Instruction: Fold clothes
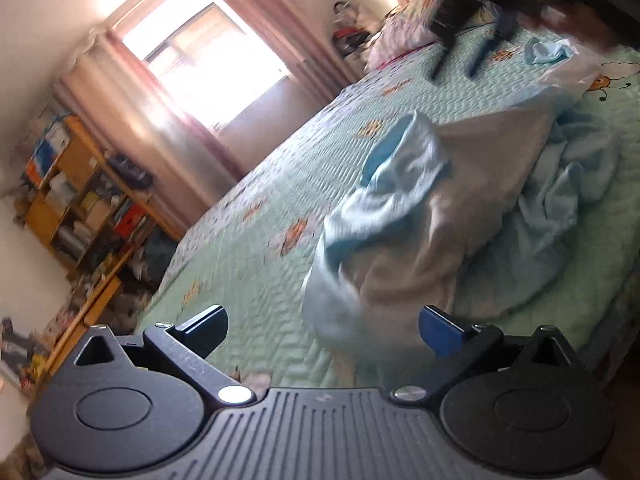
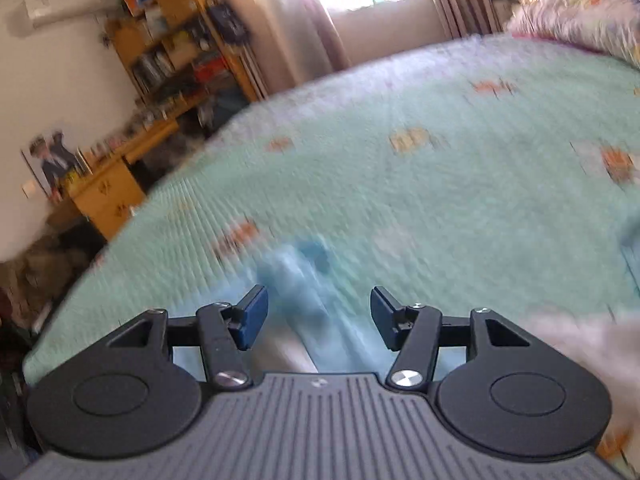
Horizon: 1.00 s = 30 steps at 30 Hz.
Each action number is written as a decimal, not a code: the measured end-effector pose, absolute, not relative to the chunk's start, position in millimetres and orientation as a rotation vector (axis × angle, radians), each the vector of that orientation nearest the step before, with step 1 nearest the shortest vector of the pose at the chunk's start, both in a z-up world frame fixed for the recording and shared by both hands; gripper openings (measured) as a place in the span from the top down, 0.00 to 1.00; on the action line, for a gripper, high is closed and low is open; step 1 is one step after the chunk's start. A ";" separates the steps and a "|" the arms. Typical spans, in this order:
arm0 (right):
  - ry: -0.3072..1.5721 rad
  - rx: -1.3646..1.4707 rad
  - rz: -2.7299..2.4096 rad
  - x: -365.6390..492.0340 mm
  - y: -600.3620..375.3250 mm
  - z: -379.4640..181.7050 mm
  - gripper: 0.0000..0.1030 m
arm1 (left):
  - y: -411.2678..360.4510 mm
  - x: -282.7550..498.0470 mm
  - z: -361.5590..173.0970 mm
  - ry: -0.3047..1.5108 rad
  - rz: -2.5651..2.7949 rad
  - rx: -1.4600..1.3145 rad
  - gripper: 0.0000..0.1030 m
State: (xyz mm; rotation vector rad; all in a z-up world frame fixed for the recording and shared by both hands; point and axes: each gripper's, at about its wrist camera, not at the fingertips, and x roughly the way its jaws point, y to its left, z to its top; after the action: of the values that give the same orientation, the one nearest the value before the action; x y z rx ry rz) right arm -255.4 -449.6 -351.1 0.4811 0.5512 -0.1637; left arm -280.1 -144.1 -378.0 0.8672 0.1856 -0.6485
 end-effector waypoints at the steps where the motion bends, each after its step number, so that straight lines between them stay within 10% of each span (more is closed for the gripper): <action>1: 0.573 0.439 -0.155 -257.7 -443.8 -355.9 0.43 | -148.1 -277.0 -376.4 0.181 -0.654 0.866 0.01; 8: 0.671 0.083 -0.034 -236.7 -402.4 -372.4 0.25 | -165.4 -246.0 -367.3 0.261 -0.681 0.812 0.01; 14: 0.677 0.081 0.079 -171.9 -405.3 -355.4 0.44 | -180.0 -227.1 -363.0 0.297 -0.683 0.792 0.01; 23: 0.595 0.567 -0.171 -185.0 -502.6 -338.9 0.34 | -178.6 -225.4 -364.2 0.311 -0.683 0.746 0.01; 30: 0.663 0.269 -0.063 -216.9 -418.8 -353.3 0.33 | -177.4 -231.7 -369.5 0.329 -0.669 0.740 0.01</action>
State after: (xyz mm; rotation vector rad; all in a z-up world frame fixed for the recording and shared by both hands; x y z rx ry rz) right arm -216.9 -418.8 -353.3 0.2688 0.6632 -0.0632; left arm -231.7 -177.4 -369.5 0.7398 0.3295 -0.6691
